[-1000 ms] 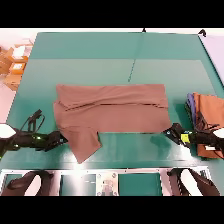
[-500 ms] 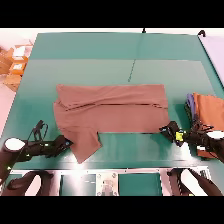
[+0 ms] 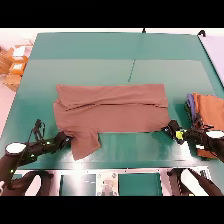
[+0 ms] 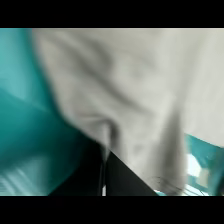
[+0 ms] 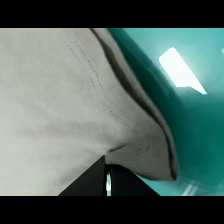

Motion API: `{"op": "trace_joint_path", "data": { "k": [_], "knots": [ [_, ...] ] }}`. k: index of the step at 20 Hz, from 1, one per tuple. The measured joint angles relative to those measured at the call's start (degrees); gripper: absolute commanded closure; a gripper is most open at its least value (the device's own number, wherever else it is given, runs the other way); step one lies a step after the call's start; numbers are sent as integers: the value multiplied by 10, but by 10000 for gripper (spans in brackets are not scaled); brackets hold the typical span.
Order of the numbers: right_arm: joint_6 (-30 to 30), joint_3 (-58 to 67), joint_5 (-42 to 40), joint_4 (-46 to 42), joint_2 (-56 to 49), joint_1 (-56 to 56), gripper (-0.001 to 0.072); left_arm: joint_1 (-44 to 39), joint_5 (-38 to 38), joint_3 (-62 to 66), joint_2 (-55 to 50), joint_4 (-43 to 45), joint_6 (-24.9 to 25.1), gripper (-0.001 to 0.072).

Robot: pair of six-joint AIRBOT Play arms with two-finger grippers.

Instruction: Fold the shirts.

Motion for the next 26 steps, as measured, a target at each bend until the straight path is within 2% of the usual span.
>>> {"op": "trace_joint_path", "data": {
  "k": [3, 9, 14, 19, 24, 25, 26],
  "knots": [
    [-13, 21, 36, -26, 9, -1, 697, 0, -49, 52, 11, -7, 5, 684],
    [22, 94, 156, -78, 63, -1, 697, 0, -178, 207, 41, 137, -90, 685],
    [32, 189, 178, -53, 54, 15, 697, 0, -210, 318, 18, 175, -121, 685],
    [33, 322, 144, -20, -53, 80, 697, 0, -179, 421, -108, 143, -90, 685],
    [41, 477, 103, 2, -248, 131, 695, -4, -134, 562, -304, 109, -43, 681],
    [43, 506, 98, 5, -288, 138, 588, -10, -122, 593, -351, 104, -32, 488],
    [44, 537, 91, 10, -331, 143, 348, -18, -113, 621, -393, 100, -23, 160]
  ]
}}
